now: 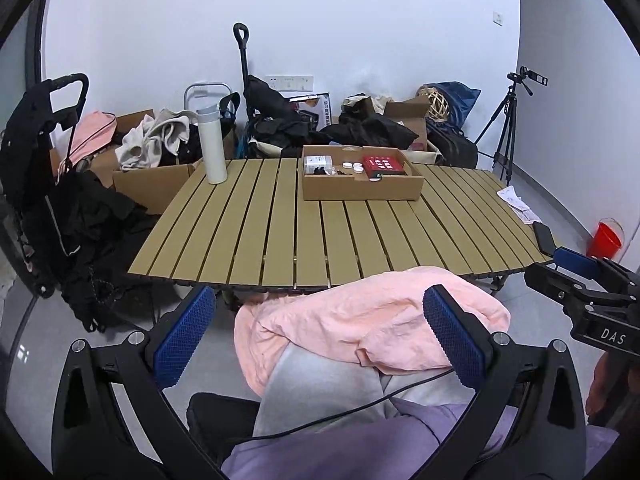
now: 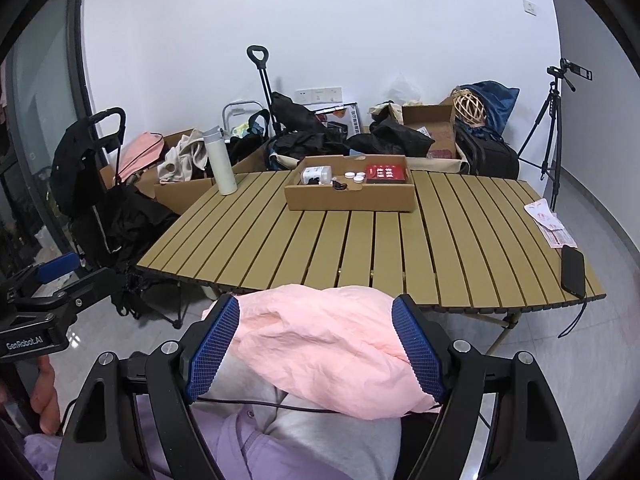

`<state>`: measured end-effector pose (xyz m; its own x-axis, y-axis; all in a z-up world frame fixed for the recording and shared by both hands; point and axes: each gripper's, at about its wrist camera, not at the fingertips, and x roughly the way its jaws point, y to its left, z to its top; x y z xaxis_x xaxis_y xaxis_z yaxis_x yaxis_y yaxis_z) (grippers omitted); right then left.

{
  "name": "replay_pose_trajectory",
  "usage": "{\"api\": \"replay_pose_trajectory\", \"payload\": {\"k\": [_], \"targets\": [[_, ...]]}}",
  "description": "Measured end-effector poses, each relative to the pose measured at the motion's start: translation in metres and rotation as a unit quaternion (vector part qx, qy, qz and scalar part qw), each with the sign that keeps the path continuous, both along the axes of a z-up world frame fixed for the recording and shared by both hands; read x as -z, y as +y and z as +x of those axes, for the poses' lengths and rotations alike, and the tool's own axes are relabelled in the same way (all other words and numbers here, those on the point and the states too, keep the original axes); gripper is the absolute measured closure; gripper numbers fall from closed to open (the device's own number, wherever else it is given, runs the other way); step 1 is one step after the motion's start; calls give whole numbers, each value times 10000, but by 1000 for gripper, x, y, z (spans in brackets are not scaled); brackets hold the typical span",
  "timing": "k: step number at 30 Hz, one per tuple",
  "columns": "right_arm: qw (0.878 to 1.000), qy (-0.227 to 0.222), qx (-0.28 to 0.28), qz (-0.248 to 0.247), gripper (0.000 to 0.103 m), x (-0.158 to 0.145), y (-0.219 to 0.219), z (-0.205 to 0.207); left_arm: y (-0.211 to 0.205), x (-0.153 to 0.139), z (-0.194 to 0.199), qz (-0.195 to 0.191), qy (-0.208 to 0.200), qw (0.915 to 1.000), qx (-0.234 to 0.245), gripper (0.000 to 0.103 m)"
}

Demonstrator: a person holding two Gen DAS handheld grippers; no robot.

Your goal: Organize objects

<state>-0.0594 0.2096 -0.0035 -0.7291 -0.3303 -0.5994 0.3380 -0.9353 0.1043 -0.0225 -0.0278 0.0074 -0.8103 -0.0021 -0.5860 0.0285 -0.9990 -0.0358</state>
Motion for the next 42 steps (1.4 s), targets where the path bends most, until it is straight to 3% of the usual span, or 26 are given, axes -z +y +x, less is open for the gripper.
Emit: {"api": "replay_pose_trajectory", "payload": {"k": [42], "targets": [[10000, -68, 5, 21, 21, 3, 0, -1, -2, -2, 1, -129, 37, 9999, 14, 0]]}}
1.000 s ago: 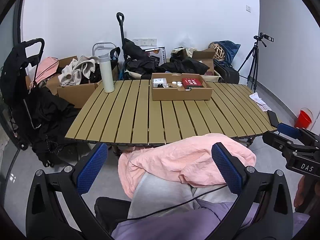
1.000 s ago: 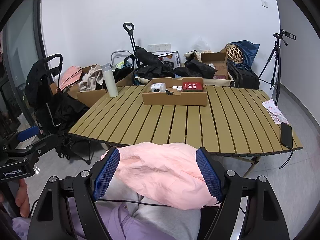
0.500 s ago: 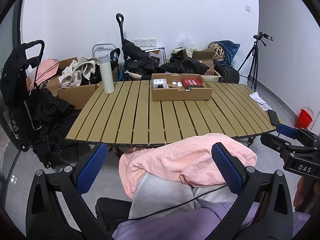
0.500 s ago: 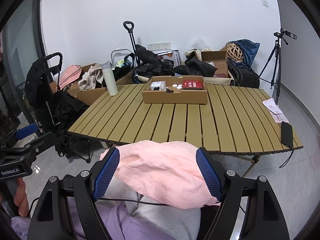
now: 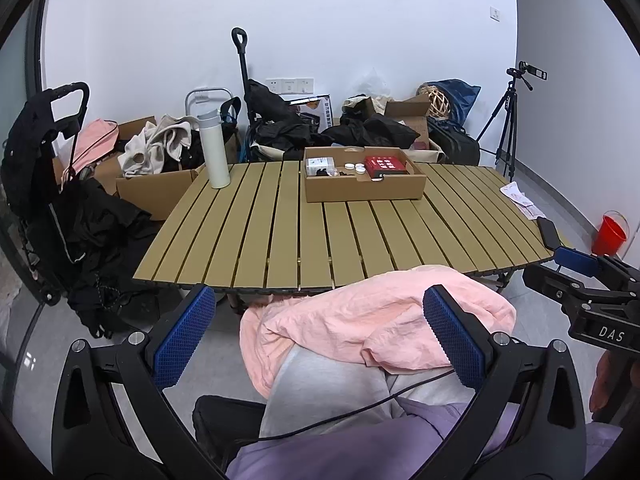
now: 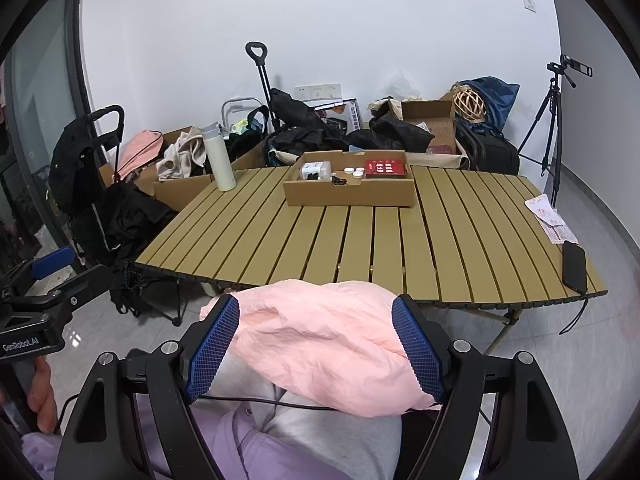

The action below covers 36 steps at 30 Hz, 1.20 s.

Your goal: Organize objects

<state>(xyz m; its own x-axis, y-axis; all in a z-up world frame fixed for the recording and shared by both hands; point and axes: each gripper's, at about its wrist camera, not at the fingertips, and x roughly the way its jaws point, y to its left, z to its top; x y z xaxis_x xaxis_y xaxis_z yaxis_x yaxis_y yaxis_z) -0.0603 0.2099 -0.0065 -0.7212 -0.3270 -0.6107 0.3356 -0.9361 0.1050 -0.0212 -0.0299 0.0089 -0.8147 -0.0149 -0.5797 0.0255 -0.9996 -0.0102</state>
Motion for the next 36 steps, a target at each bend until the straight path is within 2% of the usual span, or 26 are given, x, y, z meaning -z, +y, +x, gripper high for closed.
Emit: {"api": "replay_pose_trajectory", "payload": {"k": [36], "targets": [[10000, -7, 35, -12, 21, 3, -6, 2, 2, 0, -1, -72, -26, 10000, 45, 0]]}}
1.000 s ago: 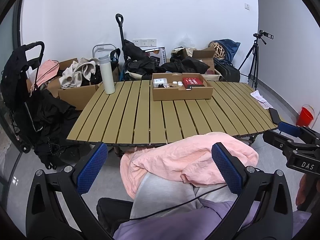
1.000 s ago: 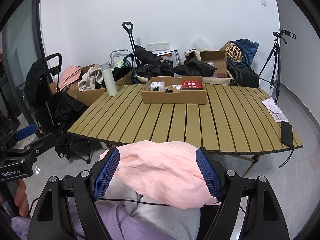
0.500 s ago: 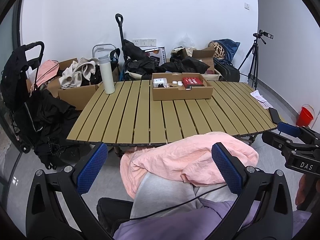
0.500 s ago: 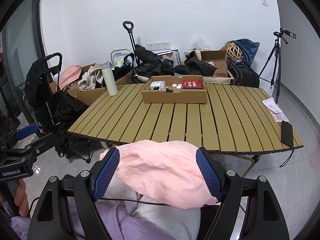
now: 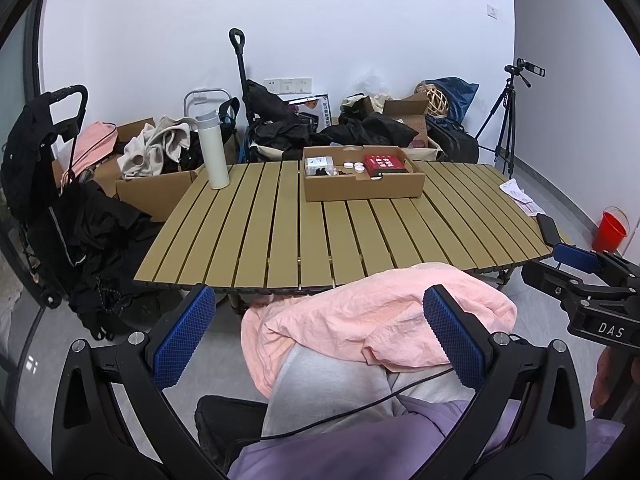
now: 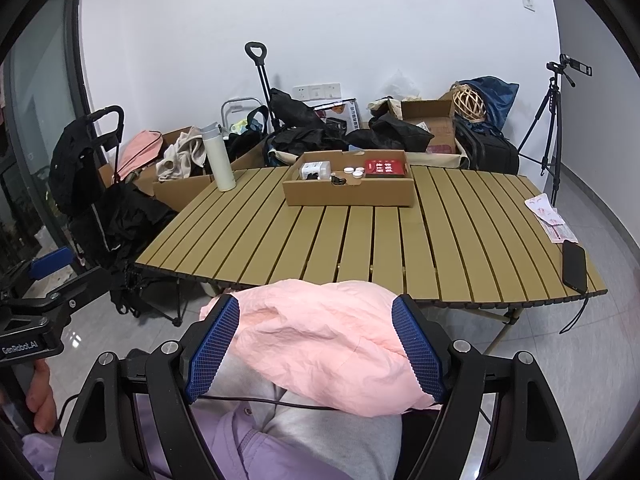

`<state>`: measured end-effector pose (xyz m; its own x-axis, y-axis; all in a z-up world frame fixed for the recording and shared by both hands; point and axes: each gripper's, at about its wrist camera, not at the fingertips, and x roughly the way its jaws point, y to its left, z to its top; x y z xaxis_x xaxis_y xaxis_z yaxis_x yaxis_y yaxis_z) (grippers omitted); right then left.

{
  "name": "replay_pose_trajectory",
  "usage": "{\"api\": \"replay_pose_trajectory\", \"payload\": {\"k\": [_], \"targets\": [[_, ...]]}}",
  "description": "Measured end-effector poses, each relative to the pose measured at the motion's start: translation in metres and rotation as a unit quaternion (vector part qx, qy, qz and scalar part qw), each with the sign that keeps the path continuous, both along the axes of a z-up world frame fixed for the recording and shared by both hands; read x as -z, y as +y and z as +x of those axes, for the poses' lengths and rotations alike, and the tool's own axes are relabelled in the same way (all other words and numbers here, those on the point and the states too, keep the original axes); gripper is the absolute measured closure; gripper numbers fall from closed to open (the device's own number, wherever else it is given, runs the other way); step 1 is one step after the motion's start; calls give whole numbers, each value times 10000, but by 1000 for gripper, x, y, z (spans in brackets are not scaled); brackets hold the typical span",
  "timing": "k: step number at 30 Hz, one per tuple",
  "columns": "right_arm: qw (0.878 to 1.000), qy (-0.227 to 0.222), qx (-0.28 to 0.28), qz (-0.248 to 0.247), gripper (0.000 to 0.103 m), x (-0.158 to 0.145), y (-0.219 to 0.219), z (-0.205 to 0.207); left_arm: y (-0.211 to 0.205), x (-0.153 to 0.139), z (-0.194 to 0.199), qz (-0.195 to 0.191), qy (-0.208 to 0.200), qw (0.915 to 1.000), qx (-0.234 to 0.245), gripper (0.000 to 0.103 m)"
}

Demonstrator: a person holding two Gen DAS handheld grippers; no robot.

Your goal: Organize objects

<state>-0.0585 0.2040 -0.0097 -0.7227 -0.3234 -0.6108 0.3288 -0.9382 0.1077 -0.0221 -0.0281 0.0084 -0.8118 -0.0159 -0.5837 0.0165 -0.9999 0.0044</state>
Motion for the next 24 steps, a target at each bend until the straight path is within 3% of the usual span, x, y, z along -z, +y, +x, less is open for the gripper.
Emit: {"api": "replay_pose_trajectory", "payload": {"k": [24], "targets": [[9996, -277, 80, -51, 21, 18, 1, -13, 3, 13, -19, 19, -331, 9991, 259, 0]]}}
